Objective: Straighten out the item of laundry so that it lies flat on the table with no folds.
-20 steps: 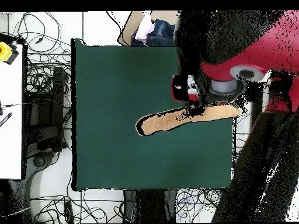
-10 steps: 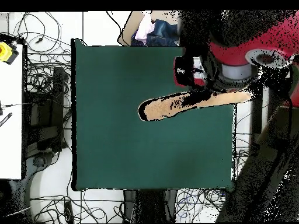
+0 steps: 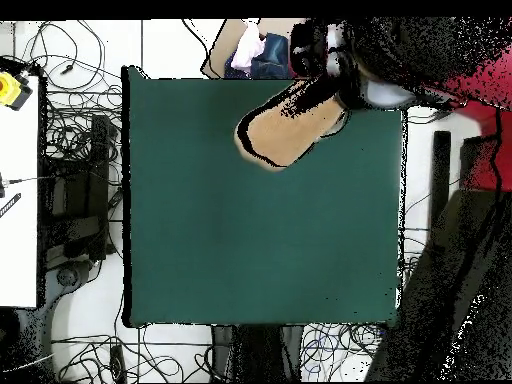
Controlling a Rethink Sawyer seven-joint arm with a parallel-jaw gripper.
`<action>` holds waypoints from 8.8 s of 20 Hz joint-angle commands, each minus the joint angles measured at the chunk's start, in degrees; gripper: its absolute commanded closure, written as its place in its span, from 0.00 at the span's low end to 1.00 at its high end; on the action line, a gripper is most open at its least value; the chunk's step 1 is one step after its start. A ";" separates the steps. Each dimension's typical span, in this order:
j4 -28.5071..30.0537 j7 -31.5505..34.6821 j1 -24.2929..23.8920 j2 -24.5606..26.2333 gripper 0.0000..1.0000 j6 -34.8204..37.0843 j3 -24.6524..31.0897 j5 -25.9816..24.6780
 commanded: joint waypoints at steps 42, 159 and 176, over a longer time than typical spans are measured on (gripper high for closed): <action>32.94 14.43 5.94 9.84 1.00 -51.52 -4.87 1.34; 7.79 -6.32 3.60 12.97 0.00 -0.30 -3.17 1.70; 16.13 -4.68 0.89 15.73 0.00 -17.45 5.06 1.80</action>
